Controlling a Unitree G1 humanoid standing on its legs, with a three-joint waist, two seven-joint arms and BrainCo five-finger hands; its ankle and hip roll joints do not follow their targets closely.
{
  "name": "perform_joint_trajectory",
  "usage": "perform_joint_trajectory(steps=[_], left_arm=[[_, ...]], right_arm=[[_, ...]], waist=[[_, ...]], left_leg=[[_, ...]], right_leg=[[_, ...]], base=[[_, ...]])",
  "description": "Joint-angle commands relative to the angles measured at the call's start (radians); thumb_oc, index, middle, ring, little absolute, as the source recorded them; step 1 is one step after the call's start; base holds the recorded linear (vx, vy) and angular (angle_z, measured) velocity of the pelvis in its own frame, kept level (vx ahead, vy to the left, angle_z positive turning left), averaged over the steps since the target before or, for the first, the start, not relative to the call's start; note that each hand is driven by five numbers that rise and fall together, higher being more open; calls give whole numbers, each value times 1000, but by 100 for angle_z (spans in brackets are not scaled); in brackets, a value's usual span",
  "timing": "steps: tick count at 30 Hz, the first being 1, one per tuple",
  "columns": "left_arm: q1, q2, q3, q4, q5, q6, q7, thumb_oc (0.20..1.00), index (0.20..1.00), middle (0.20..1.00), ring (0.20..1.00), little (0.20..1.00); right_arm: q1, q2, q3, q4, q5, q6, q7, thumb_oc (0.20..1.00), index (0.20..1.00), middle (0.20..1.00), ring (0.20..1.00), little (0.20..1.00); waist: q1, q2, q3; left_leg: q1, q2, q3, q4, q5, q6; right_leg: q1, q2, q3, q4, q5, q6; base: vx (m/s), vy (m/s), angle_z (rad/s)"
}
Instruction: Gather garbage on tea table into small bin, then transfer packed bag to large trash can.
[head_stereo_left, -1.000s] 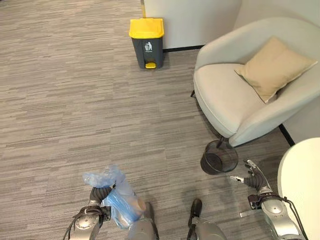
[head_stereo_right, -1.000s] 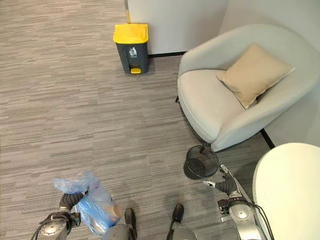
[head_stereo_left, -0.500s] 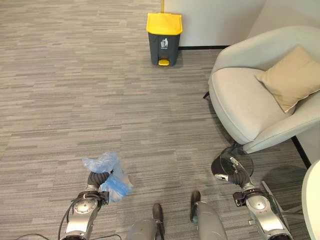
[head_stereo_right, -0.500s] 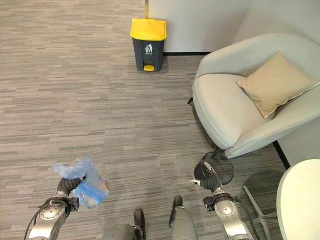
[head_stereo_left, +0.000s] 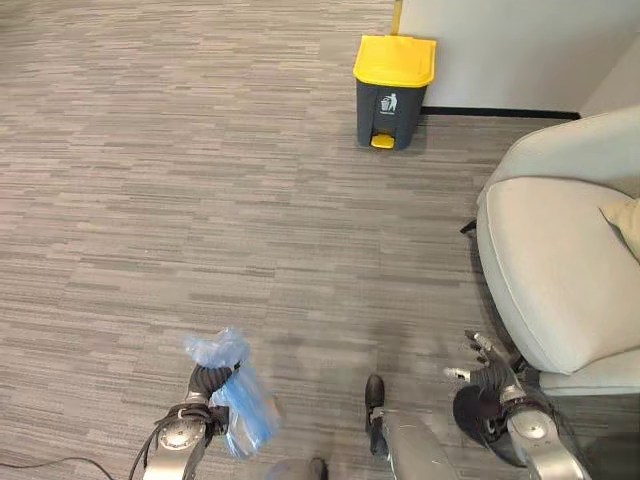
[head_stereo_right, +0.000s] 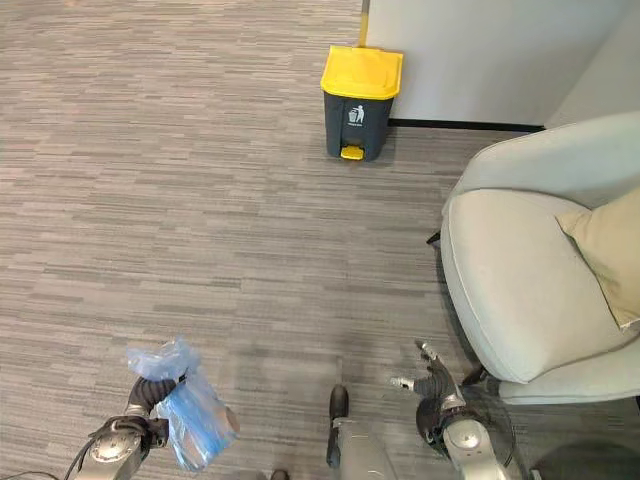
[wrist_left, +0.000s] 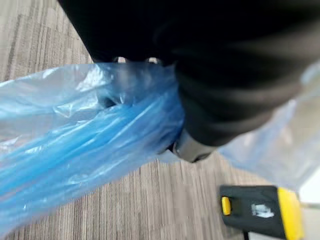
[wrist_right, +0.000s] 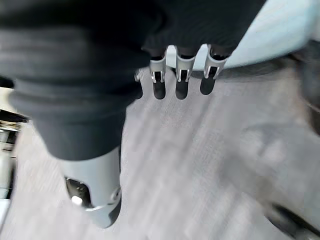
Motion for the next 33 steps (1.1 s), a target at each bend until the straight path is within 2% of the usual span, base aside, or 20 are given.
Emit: perform_joint_trajectory(steps=[1, 2, 3, 5, 6, 9, 10, 11, 12, 15, 17, 18, 20, 22, 25, 26, 28, 30, 31, 33], left_arm=[[-58, 57, 14, -68, -9, -56, -5, 200, 200, 200, 200, 200], [-65, 57, 7, -66, -7, -55, -5, 200, 200, 200, 200, 200], [-65, 57, 8, -66, -7, -55, -5, 200, 200, 200, 200, 200], [-79, 57, -5, -57, -2, -56, -7, 200, 200, 200, 200, 200], [-81, 61, -8, -55, 3, -55, -6, 200, 200, 200, 200, 200], [-80, 61, -11, -54, 9, -55, 2, 200, 200, 200, 200, 200], [-80, 59, -16, -60, 8, -53, -1, 200, 200, 200, 200, 200], [-54, 63, -6, -74, 12, -53, -7, 200, 200, 200, 200, 200], [-45, 68, -3, -83, 19, -52, -10, 200, 200, 200, 200, 200], [-31, 79, 8, -93, 29, -48, -16, 200, 200, 200, 200, 200], [-32, 82, 14, -96, 21, -48, -13, 200, 200, 200, 200, 200], [-33, 82, 14, -95, 21, -48, -13, 200, 200, 200, 200, 200], [-44, 96, 10, -99, 24, -50, -9, 200, 200, 200, 200, 200], [-52, 101, 9, -99, 22, -50, -4, 200, 200, 200, 200, 200], [-59, 103, 11, -99, 15, -53, 3, 200, 200, 200, 200, 200], [-60, 101, 13, -96, 5, -54, 7, 200, 200, 200, 200, 200], [-57, 93, 16, -88, 1, -55, 13, 200, 200, 200, 200, 200], [-60, 90, 15, -84, -2, -55, 14, 200, 200, 200, 200, 200], [-66, 84, 17, -73, -6, -54, 15, 200, 200, 200, 200, 200], [-70, 76, 14, -76, -3, -55, 10, 200, 200, 200, 200, 200]], right_arm=[[10, -33, -22, -20, 42, -36, -9, 1000, 1000, 1000, 1000, 1000], [6, -36, -23, -20, 46, -36, -11, 1000, 1000, 1000, 1000, 1000], [5, -36, -23, -20, 46, -36, -11, 1000, 1000, 1000, 1000, 1000], [-2, -40, -30, -12, 53, -38, -20, 1000, 1000, 1000, 1000, 1000], [-6, -39, -33, -2, 59, -40, -24, 1000, 1000, 1000, 1000, 1000], [-15, -30, -24, 22, 60, -40, -40, 1000, 1000, 1000, 1000, 1000], [-14, -20, -23, 33, 58, -38, -43, 1000, 1000, 1000, 1000, 1000], [-15, -10, -17, 29, 53, -34, -30, 1000, 1000, 1000, 1000, 1000], [-9, -10, -18, 23, 44, -35, -25, 1000, 1000, 1000, 1000, 1000], [-22, 4, -1, 15, 21, -25, -6, 1000, 1000, 1000, 1000, 1000], [-37, 5, 12, 13, 15, -25, 0, 1000, 1000, 1000, 1000, 1000], [-38, 5, 12, 13, 15, -25, 0, 1000, 1000, 1000, 1000, 1000], [-55, 9, 24, 6, 14, -26, 8, 1000, 1000, 1000, 1000, 1000], [-66, 11, 29, 1, 15, -28, 7, 1000, 1000, 1000, 1000, 1000], [-71, 9, 31, -3, 18, -28, 10, 1000, 1000, 1000, 1000, 1000], [-82, 4, 35, -4, 22, -26, 9, 1000, 1000, 1000, 1000, 1000], [-95, 5, 44, -5, 28, -23, 9, 1000, 1000, 1000, 1000, 1000], [-97, 5, 47, -8, 30, -22, 8, 1000, 1000, 1000, 1000, 1000], [-97, 6, 48, -5, 29, -18, 9, 1000, 1000, 1000, 1000, 1000], [-84, 3, 45, -10, 21, -16, 11, 1000, 1000, 1000, 1000, 1000]], waist=[[-44, -40, -21], [-39, -37, -13], [-40, -40, -16], [-29, -46, -6], [-20, -49, -5], [15, -35, 5], [28, -32, -1], [49, -29, -15], [50, -34, -20], [61, -57, -45], [69, -67, -49], [70, -65, -51], [71, -72, -49], [71, -64, -47], [63, -56, -41], [58, -44, -29], [43, -38, -4], [35, -36, 7], [22, -39, 20], [2, -37, 27]], left_leg=[[-63, 61, 68, 33, 99, -18], [-87, 63, 71, 28, 74, -8], [-91, 58, 71, 24, 80, -7], [-156, 44, 86, -69, 23, 13], [-230, 29, 82, -155, 83, 5], [-305, 12, 62, -294, 224, -17], [-329, 14, 89, -349, 262, -25], [-314, 19, 92, -375, 261, -17], [-303, 14, 88, -363, 258, -7], [-288, -7, 104, -306, 208, 27], [-277, -16, 116, -287, 173, 47], [-280, -14, 117, -289, 176, 46], [-261, -33, 117, -275, 133, 74], [-235, -35, 114, -290, 119, 81], [-204, -38, 107, -302, 97, 83], [-173, -29, 110, -316, 79, 82], [-99, -27, 107, -343, 52, 79], [-69, -28, 103, -349, 41, 76], [-18, -34, 97, -357, 20, 66], [49, -45, 69, -358, -21, 53]], right_leg=[[64, -44, 1, -84, -91, 128], [80, -39, 6, -85, -103, 127], [77, -43, 6, -88, -99, 127], [110, -46, 19, -101, -120, 135], [128, -45, 23, -117, -128, 137], [193, -10, 44, -137, -153, 135], [239, -4, 55, -149, -176, 138], [286, 0, 87, -140, -209, 143], [309, -10, 90, -137, -220, 149], [321, -66, 116, -78, -229, 179], [301, -90, 125, -25, -212, 197], [297, -87, 127, -26, -208, 197], [257, -109, 150, 72, -155, 218], [197, -112, 147, 102, -117, 219], [155, -113, 124, 72, -124, 211], [97, -114, 93, 46, -116, 209], [-11, -121, 44, -13, -62, 215], [-27, -126, 22, -47, -45, 220], [-74, -135, -17, -101, -19, 233], [-107, -134, -36, -132, 13, 245]], base=[[187, -119, 4], [125, -72, 5], [153, -63, -3], [285, -41, -10], [380, -3, -13], [365, 29, -24], [678, 159, -41], [724, 205, -38], [735, 277, -93], [480, 221, -65], [250, 143, -31], [169, 94, -27], [256, 133, -22], [247, 106, -7], [185, 36, -1], [332, -6, 2], [374, -28, -8], [291, -63, 1], [474, -120, 28], [587, -201, 25]])
